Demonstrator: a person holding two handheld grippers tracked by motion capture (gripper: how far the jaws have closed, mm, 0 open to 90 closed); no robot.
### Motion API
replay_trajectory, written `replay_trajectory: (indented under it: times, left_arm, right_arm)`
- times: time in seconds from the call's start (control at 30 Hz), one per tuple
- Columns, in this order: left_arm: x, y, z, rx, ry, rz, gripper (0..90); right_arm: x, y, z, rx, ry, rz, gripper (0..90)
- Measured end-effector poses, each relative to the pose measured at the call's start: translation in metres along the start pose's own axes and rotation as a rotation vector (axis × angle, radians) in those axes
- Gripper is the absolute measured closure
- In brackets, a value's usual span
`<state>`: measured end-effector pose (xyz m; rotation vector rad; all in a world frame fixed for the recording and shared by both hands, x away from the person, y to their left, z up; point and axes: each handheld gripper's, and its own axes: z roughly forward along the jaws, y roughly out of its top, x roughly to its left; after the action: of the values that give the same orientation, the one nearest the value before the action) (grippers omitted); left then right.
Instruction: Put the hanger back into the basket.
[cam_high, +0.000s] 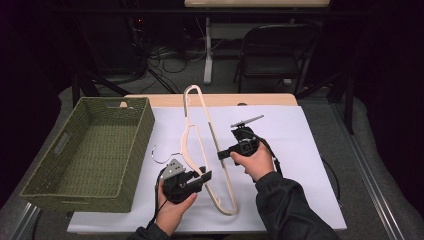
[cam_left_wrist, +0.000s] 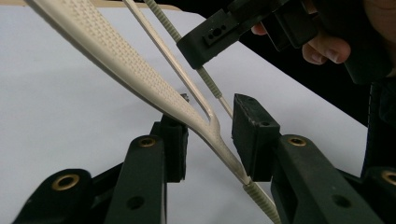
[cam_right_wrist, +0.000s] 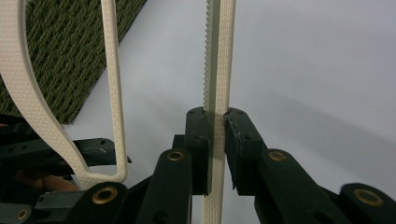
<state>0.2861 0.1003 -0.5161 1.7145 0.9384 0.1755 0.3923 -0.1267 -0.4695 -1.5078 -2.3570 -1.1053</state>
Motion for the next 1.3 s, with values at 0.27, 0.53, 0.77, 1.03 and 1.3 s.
replay_trajectory:
  times: [0.27,0.53,0.77,1.03,1.3]
  left_arm:
    - [0.002,0.001,-0.002,-0.005,-0.009,-0.026,72.6]
    - [0.004,0.003,-0.004,-0.008,-0.024,-0.052,75.1]
    - [0.006,0.006,-0.007,-0.017,-0.04,-0.087,77.4]
    - [0.009,0.009,-0.01,-0.028,-0.058,-0.139,81.9]
    - [0.02,0.014,-0.015,-0.039,-0.066,-0.251,86.7]
  right_arm:
    - [0.0,-0.001,0.0,-0.005,0.004,0.008,79.8]
    - [-0.001,-0.001,0.0,-0.002,0.014,0.017,79.6]
    - [0.001,-0.002,0.0,-0.014,0.032,0.028,79.1]
    - [0.001,-0.003,0.004,-0.021,0.031,0.029,77.5]
    - [0.003,-0.004,0.003,-0.01,0.046,0.024,75.0]
